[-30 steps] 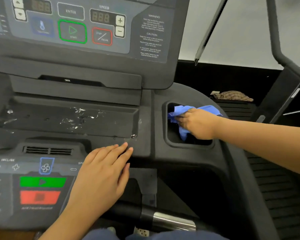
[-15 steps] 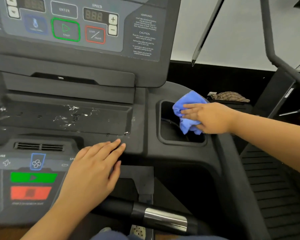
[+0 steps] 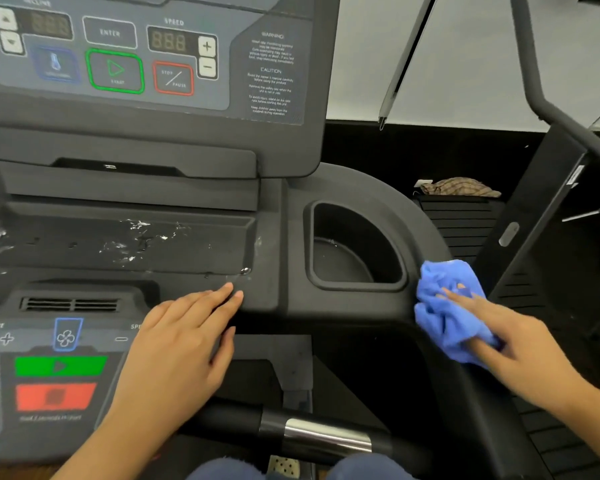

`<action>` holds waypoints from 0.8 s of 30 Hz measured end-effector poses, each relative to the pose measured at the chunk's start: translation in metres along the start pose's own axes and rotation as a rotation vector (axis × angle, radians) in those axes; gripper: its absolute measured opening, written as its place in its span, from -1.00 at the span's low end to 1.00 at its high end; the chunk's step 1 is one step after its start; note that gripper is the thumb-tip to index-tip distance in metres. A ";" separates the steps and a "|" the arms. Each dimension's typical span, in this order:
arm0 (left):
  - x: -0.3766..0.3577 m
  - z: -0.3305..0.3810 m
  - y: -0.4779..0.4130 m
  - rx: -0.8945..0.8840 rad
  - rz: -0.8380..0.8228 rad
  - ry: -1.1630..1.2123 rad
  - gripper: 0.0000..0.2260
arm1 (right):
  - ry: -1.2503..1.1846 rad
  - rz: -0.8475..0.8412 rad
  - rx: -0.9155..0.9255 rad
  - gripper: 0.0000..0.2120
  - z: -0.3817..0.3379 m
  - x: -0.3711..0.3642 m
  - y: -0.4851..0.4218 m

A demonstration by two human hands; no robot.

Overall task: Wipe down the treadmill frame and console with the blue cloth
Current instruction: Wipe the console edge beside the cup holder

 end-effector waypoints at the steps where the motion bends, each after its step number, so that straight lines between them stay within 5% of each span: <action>1: 0.000 0.000 0.000 0.006 0.000 0.003 -0.60 | 0.035 -0.014 0.050 -0.51 -0.004 -0.006 -0.001; 3: -0.001 0.000 0.000 0.017 -0.001 0.008 -0.61 | 0.092 0.005 0.113 -0.51 -0.009 -0.015 -0.013; 7: -0.003 0.000 -0.001 0.012 0.013 0.018 -0.62 | 0.050 0.108 -0.052 -0.54 0.007 -0.020 -0.084; 14: 0.000 0.001 -0.003 0.023 0.024 0.037 -0.63 | 0.123 -0.110 0.001 -0.48 0.023 -0.020 -0.215; 19: 0.000 0.000 -0.002 0.038 0.004 0.033 -0.63 | 0.014 -0.107 0.136 -0.64 -0.013 -0.040 -0.244; 24: 0.000 -0.001 -0.002 0.031 -0.019 0.015 -0.62 | 0.184 -0.227 0.474 -0.53 -0.019 -0.042 -0.217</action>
Point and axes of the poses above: each hand's wrist, its own y-axis away from the middle knuckle, its own x-axis out of the back of the hand, z = x × y, the point moved 3 cm from there along -y, towards the middle knuckle, and after that the axes turned 14 degrees about x, right-handed, at the moved point
